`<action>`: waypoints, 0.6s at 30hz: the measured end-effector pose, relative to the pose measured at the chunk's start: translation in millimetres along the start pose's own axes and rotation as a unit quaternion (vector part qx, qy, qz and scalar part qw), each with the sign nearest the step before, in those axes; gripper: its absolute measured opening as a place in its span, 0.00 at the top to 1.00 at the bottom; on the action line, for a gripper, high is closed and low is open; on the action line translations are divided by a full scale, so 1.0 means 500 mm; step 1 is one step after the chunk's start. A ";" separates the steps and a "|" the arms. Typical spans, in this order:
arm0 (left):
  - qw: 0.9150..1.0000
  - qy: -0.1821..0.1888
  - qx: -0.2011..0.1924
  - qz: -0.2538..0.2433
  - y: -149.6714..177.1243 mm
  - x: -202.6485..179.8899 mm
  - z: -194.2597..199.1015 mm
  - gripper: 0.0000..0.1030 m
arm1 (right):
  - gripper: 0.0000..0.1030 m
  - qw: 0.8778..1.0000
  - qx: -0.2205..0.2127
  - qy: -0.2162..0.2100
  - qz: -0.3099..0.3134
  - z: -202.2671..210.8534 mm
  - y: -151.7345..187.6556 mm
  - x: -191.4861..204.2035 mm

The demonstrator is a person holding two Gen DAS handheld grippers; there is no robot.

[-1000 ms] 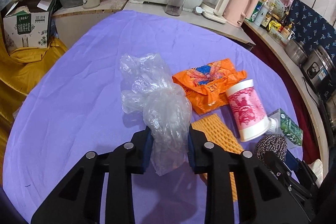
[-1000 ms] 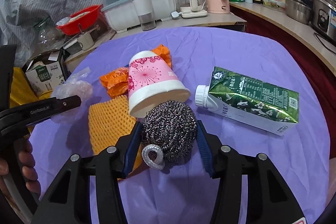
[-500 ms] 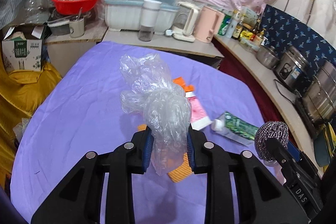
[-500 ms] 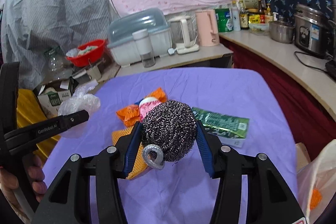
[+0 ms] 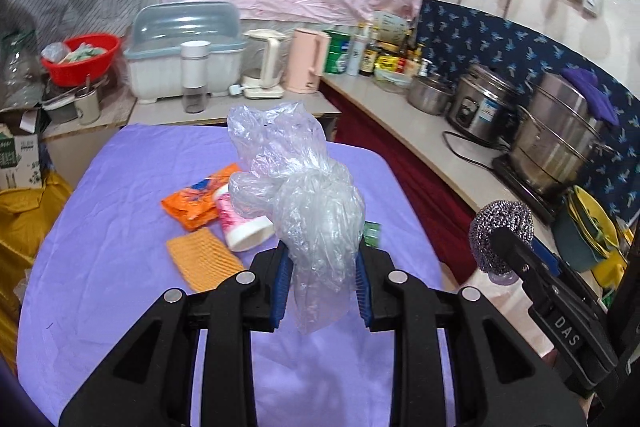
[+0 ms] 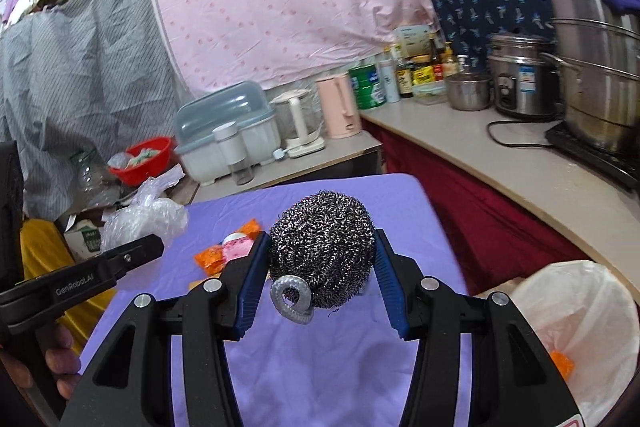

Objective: Collect trash
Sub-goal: 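Carry the clear bag and steel scrubber over the bin and release both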

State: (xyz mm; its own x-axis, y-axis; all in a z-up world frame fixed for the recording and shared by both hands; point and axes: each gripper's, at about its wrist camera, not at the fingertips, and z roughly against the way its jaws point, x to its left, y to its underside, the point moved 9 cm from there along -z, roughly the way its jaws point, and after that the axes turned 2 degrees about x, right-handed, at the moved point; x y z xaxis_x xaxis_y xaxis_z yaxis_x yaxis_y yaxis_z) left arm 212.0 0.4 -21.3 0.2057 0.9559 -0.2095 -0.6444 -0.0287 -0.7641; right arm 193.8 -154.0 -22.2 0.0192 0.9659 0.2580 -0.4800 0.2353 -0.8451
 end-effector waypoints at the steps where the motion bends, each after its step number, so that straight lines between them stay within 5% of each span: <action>1: 1.000 0.007 0.000 -0.008 0.002 -0.024 0.002 0.74 | 0.52 1.000 -0.004 0.006 -0.005 0.012 -0.001 -0.019; 18: 0.989 0.098 0.027 -0.111 0.095 -0.349 -0.008 0.74 | 0.52 0.989 -0.036 0.112 -0.086 0.183 0.044 -0.324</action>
State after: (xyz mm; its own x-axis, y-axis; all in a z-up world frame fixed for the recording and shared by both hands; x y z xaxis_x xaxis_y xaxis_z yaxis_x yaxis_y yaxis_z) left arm 148.3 -168.8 -23.6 0.4816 0.8618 -0.1591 -0.6055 0.1960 -0.7713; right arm 99.9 -314.9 -40.0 0.2925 0.9087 0.2980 -0.3899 0.3978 -0.8305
